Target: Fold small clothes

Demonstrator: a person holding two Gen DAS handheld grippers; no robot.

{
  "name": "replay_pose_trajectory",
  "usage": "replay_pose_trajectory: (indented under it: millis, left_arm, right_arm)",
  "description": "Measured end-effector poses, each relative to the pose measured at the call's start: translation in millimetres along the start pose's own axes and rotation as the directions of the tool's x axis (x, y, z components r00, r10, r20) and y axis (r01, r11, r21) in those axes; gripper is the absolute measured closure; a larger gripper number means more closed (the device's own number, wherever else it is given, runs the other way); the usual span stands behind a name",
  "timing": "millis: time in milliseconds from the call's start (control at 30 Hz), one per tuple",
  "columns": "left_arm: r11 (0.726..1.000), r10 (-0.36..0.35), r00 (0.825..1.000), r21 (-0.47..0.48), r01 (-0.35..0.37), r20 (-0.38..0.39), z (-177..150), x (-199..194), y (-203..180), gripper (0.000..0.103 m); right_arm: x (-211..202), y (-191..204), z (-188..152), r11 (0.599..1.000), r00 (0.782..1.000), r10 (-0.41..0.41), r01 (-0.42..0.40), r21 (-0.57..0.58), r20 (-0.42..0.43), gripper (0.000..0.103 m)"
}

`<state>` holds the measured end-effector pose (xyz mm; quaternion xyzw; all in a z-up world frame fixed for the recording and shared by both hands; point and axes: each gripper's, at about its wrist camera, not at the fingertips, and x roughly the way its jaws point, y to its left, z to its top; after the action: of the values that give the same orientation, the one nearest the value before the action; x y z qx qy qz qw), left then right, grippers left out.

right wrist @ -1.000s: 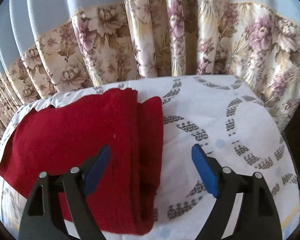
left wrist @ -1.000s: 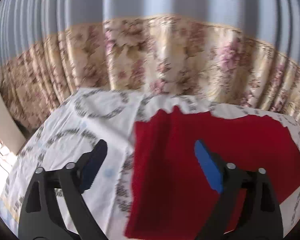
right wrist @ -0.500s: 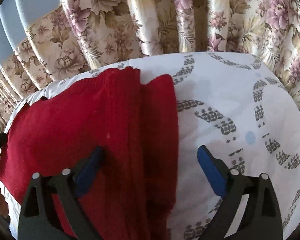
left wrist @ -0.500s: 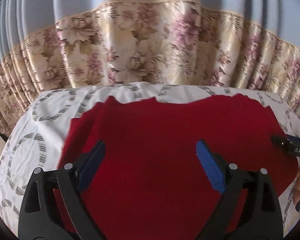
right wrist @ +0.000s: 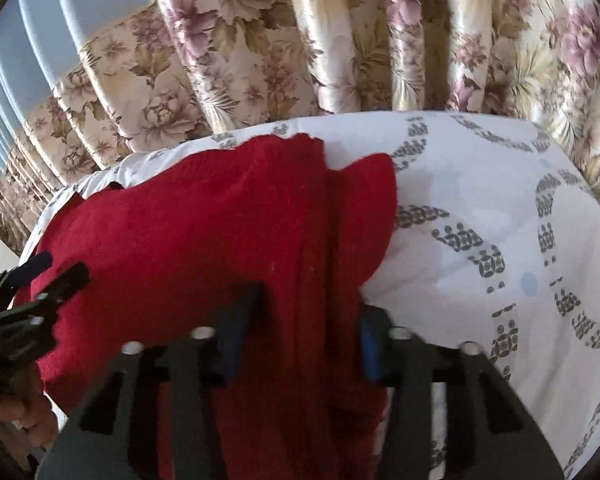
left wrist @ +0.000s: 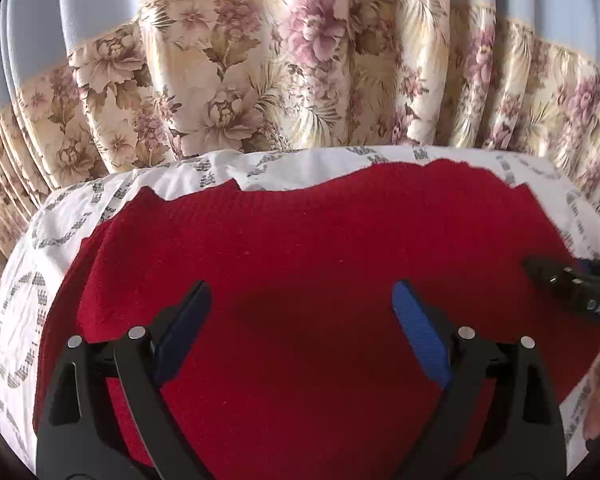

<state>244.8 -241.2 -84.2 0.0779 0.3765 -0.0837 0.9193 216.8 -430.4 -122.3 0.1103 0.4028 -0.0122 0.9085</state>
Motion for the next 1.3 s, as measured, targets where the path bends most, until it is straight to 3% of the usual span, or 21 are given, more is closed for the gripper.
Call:
replay_pose_trajectory:
  millis: [67,200,433,633,833,1000,1300]
  left_arm:
    - [1.000,0.007,1.000,0.007,-0.007,-0.008,1.0,3.8,-5.1,0.012]
    - [1.000,0.004,1.000,0.008,-0.004,-0.030,3.3,9.8,-11.2,0.013]
    - [1.000,0.009,0.998,0.019,-0.008,-0.068,3.0,26.1,-19.7,0.014]
    - [0.999,0.022,0.997,0.034,-0.020,-0.078,6.1,31.3,-22.6,0.012]
    - [0.999,-0.025,0.997,0.029,0.028,-0.079,9.6,25.3,-11.9,0.014]
    - [1.000,-0.008,0.999,-0.003,0.008,-0.043,15.9,4.9,25.9,0.015]
    - [0.991,0.107,0.994,-0.086,-0.105,0.020,22.0,-36.3,144.6,0.015]
  right_arm:
    - [-2.9,9.2,1.4,0.999,0.999,-0.032,0.033,-0.033,0.011,0.077]
    - [-7.2,19.2,3.0,0.994,0.996,-0.079,0.081,-0.068,0.027,0.079]
    - [-23.8,28.8,7.9,0.991,0.994,-0.089,0.095,-0.092,0.064,0.081]
    - [-41.7,35.9,15.9,0.997,0.996,-0.020,0.027,-0.071,0.090,0.081]
    - [-58.3,54.3,31.3,0.998,0.992,0.063,-0.060,-0.036,0.113,0.082]
    - [-65.3,80.5,45.5,0.994,0.987,0.106,-0.103,-0.028,0.117,0.082]
    - [-63.2,154.3,62.5,0.988,0.983,0.149,-0.145,-0.044,0.110,0.082]
